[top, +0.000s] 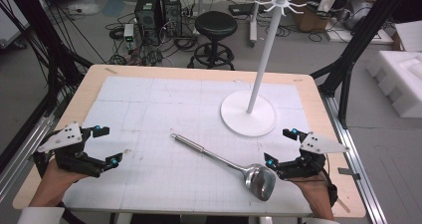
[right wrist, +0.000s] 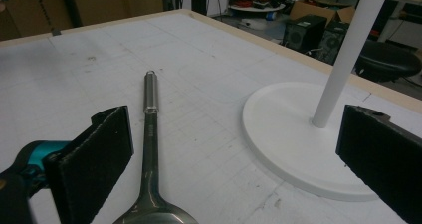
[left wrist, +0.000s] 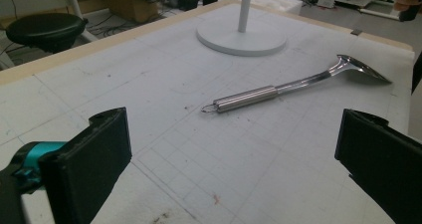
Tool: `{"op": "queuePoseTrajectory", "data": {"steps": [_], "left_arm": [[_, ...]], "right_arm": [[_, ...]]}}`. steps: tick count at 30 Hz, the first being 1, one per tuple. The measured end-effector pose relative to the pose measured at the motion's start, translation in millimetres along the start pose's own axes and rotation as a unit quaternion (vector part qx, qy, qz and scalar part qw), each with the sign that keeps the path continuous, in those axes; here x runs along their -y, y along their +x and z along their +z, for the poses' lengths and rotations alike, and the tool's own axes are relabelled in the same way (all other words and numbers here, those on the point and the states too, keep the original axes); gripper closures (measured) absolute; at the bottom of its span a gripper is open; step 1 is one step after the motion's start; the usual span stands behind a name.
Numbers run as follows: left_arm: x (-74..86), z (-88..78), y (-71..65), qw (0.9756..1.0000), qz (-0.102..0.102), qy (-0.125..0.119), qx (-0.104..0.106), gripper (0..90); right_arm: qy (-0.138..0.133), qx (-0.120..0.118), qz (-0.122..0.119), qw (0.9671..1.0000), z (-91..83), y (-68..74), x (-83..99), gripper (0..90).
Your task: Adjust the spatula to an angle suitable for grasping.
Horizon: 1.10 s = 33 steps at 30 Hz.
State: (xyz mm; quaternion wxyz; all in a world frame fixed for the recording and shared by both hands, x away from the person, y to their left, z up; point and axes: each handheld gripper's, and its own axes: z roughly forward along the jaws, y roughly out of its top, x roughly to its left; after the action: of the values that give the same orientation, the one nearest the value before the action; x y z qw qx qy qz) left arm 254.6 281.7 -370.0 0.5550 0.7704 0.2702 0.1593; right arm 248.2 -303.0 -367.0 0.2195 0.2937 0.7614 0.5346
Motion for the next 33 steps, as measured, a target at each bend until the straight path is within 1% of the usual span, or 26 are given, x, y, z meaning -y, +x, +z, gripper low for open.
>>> {"op": "queuePoseTrajectory", "data": {"steps": [1,2,6,7,9,10,13,17,19,21,22,25,27,28,29,31,33], "left_arm": [[0.0,0.2,0.1,1.0,0.002,-0.001,0.0,1.7],[0.1,0.3,0.4,1.0,-0.001,-0.001,0.0,1.7],[0.1,0.2,0.4,1.0,0.0,-0.001,-0.002,1.7],[0.0,0.3,0.4,1.0,0.0,-0.002,-0.002,1.7],[0.2,1.2,0.5,1.0,0.001,-0.001,-0.003,1.7],[0.3,1.6,0.9,1.0,0.003,0.001,-0.005,1.7],[0.4,1.4,0.7,1.0,0.002,-0.001,-0.005,1.7],[1.6,1.3,0.8,1.0,0.002,-0.001,-0.002,1.7],[2.4,1.7,0.8,1.0,0.0,-0.001,-0.002,1.7],[2.8,2.3,0.7,1.0,0.003,0.001,0.0,1.7],[2.8,2.3,0.7,1.0,0.003,0.001,0.0,1.7],[2.6,3.0,1.9,1.0,0.001,-0.001,0.005,1.7],[2.8,3.3,1.9,1.0,-0.001,0.0,0.003,1.7],[2.9,3.9,2.4,1.0,0.002,0.002,0.004,1.7],[3.2,4.8,2.4,1.0,0.003,0.005,0.006,1.7],[3.1,5.3,2.3,1.0,0.001,0.004,0.008,1.7],[2.9,5.5,1.9,0.9999,0.001,0.002,0.01,1.7]], "right_arm": [[-0.004,0.001,0.004,1.0,-1.1,-2.0,0.3,0.4],[-0.006,0.005,0.004,1.0,-1.5,-2.6,0.2,0.4],[-0.004,0.006,0.004,1.0,-2.5,-3.2,0.9,0.4],[-0.001,0.007,0.009,0.9999,-2.7,-3.4,1.5,0.4],[0.0,0.006,0.011,0.9999,-2.6,-4.0,2.1,0.5],[0.005,0.004,0.014,0.9999,-2.6,-4.0,2.5,0.5],[0.008,0.003,0.012,0.9999,-1.6,-3.6,1.1,0.5],[0.022,0.003,0.011,0.9997,0.3,-0.6,-3.8,0.5],[0.032,0.003,0.008,0.9994,2.0,0.0,-5.8,0.4],[0.043,0.009,0.007,0.999,3.7,0.7,-8.2,0.5],[0.048,0.007,0.006,0.9988,4.8,1.3,-9.6,0.5],[0.072,0.006,-0.008,0.9974,9.5,3.7,-15.4,0.5],[0.087,0.002,-0.009,0.9962,13.3,6.1,-19.9,0.4],[0.087,0.002,-0.009,0.9962,13.3,6.1,-19.9,0.4],[0.099,-0.014,-0.005,0.995,18.0,9.0,-25.1,0.4],[0.114,-0.019,-0.016,0.9932,23.9,13.8,-31.3,0.4],[0.133,-0.03,-0.027,0.9903,31.1,17.4,-38.7,0.4]]}}
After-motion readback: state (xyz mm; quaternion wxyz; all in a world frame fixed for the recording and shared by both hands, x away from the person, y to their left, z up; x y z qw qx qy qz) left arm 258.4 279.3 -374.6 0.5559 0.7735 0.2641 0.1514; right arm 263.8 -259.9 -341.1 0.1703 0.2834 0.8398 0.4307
